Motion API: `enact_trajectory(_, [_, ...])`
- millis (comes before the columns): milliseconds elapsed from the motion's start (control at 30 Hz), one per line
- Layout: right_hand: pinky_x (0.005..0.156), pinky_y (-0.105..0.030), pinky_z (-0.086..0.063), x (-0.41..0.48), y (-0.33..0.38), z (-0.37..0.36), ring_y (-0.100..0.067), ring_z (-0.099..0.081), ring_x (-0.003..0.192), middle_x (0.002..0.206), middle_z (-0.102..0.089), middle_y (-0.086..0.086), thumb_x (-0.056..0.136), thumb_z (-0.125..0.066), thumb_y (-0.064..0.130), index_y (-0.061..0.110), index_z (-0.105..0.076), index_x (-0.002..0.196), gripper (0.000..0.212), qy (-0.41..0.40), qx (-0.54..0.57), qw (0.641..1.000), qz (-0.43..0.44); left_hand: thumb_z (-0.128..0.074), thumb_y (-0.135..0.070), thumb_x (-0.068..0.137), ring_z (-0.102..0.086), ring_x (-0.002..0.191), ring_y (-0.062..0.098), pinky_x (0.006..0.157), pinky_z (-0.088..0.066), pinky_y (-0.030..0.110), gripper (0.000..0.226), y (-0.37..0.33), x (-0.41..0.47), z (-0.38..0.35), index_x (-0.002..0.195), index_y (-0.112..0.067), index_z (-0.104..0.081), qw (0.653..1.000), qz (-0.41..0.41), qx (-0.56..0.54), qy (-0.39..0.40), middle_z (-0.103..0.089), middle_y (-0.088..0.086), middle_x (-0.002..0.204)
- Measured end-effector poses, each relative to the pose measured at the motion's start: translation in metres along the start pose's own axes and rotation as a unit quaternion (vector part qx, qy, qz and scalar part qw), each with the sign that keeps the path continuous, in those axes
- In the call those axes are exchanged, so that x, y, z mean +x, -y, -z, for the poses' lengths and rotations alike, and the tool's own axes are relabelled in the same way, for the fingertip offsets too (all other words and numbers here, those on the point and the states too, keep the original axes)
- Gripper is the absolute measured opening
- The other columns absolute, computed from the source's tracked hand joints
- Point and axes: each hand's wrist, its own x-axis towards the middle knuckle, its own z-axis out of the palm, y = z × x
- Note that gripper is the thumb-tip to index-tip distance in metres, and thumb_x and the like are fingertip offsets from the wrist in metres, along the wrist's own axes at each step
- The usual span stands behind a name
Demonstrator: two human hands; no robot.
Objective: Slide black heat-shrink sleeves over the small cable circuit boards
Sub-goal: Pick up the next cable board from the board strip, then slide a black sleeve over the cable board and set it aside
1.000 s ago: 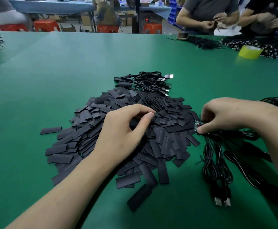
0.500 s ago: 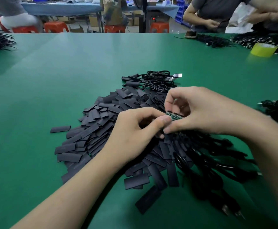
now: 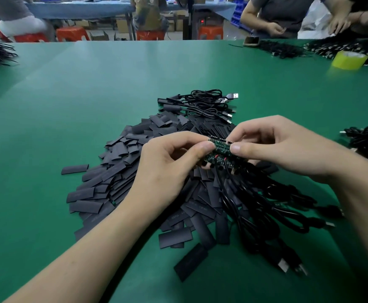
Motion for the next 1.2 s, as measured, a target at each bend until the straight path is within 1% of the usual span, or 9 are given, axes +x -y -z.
enact_trajectory(100, [0.056,-0.016,-0.038,-0.001,0.0,-0.003,-0.004,-0.048,0.059,0.068,-0.062,0.009,0.091,-0.069,0.028,0.018,-0.072,0.086,0.012,-0.009,0.0,0.999,0.047,-0.073,-0.014,0.093,-0.071,0.073,0.013,0.07,-0.06,0.026,0.012,-0.002,-0.001,-0.001,0.09,-0.024,-0.078,1.0,-0.004,0.0,-0.028,-0.076,-0.003,0.083])
enact_trajectory(167, [0.052,-0.009,-0.038,0.0,-0.001,-0.004,0.001,-0.052,0.054,0.065,-0.066,0.009,0.095,-0.068,0.015,0.014,-0.071,0.083,0.013,-0.021,-0.008,0.998,0.059,-0.076,-0.018,0.091,-0.07,0.075,0.011,0.068,-0.059,0.033,0.008,-0.004,-0.002,0.0,0.096,-0.024,-0.074,0.996,-0.044,0.065,-0.052,-0.074,-0.006,0.089])
enact_trajectory(333, [0.057,-0.017,-0.043,0.0,0.0,-0.004,-0.006,-0.059,0.06,0.069,-0.071,0.003,0.094,-0.07,0.021,0.021,-0.074,0.083,0.012,-0.071,-0.045,0.994,0.068,-0.076,-0.025,0.095,-0.063,0.096,0.019,0.081,-0.052,0.037,0.013,-0.007,-0.001,0.006,0.105,-0.017,-0.079,0.908,-0.272,0.316,-0.037,-0.066,0.001,0.109])
enact_trajectory(500, [0.059,-0.026,-0.043,0.0,0.002,-0.007,-0.007,-0.056,0.061,0.069,-0.071,-0.001,0.089,-0.072,0.027,0.023,-0.075,0.079,0.011,-0.105,-0.067,0.989,0.073,-0.075,-0.025,0.096,-0.058,0.087,0.024,0.073,-0.047,0.034,0.01,-0.005,0.0,0.005,0.094,-0.018,-0.082,0.866,-0.308,0.391,-0.046,-0.069,0.003,0.106])
enact_trajectory(633, [0.057,-0.024,-0.042,0.001,0.001,-0.007,-0.006,-0.055,0.057,0.065,-0.068,0.004,0.09,-0.072,0.029,0.024,-0.075,0.079,0.013,-0.106,-0.065,0.99,0.066,-0.074,-0.023,0.097,-0.055,0.089,0.025,0.075,-0.043,0.031,0.009,-0.007,0.001,0.004,0.093,-0.016,-0.079,0.877,-0.285,0.386,-0.036,-0.063,0.004,0.102])
enact_trajectory(767, [0.057,-0.039,-0.038,-0.001,0.0,-0.001,-0.021,-0.052,0.056,0.064,-0.064,0.001,0.093,-0.071,0.028,0.018,-0.073,0.083,0.014,-0.1,0.009,0.995,0.029,-0.071,-0.014,0.094,-0.049,0.099,0.024,0.086,-0.04,0.029,0.004,-0.012,0.0,0.005,0.097,-0.014,-0.074,0.889,-0.263,0.374,0.027,-0.054,0.005,0.108])
enact_trajectory(967, [0.06,-0.045,-0.035,0.0,0.001,-0.007,-0.033,-0.051,0.06,0.069,-0.074,-0.015,0.098,-0.065,0.023,0.014,-0.068,0.083,0.018,-0.089,0.051,0.995,-0.014,-0.066,-0.023,0.079,-0.041,0.105,0.028,0.087,-0.04,0.046,0.018,-0.019,-0.004,0.001,0.097,-0.021,-0.07,0.839,-0.277,0.457,0.101,-0.049,0.006,0.116])
enact_trajectory(1100, [0.059,-0.045,-0.041,0.001,0.0,-0.006,-0.031,-0.059,0.057,0.07,-0.073,-0.016,0.097,-0.066,0.02,0.012,-0.071,0.087,0.013,-0.095,0.064,0.993,-0.01,-0.071,-0.022,0.077,-0.041,0.097,0.027,0.087,-0.038,0.039,0.011,-0.025,-0.006,-0.003,0.086,-0.018,-0.069,0.874,-0.269,0.387,0.118,-0.044,0.003,0.107])
enact_trajectory(1200, [0.051,-0.032,-0.047,0.0,-0.003,-0.001,-0.027,-0.061,0.051,0.067,-0.071,-0.017,0.096,-0.066,0.019,0.012,-0.07,0.087,0.012,-0.104,0.082,0.991,-0.001,-0.066,-0.017,0.075,-0.042,0.098,0.027,0.087,-0.037,0.033,0.009,-0.028,-0.007,-0.003,0.083,-0.015,-0.067,0.906,-0.244,0.32,0.131,-0.04,0.004,0.106])
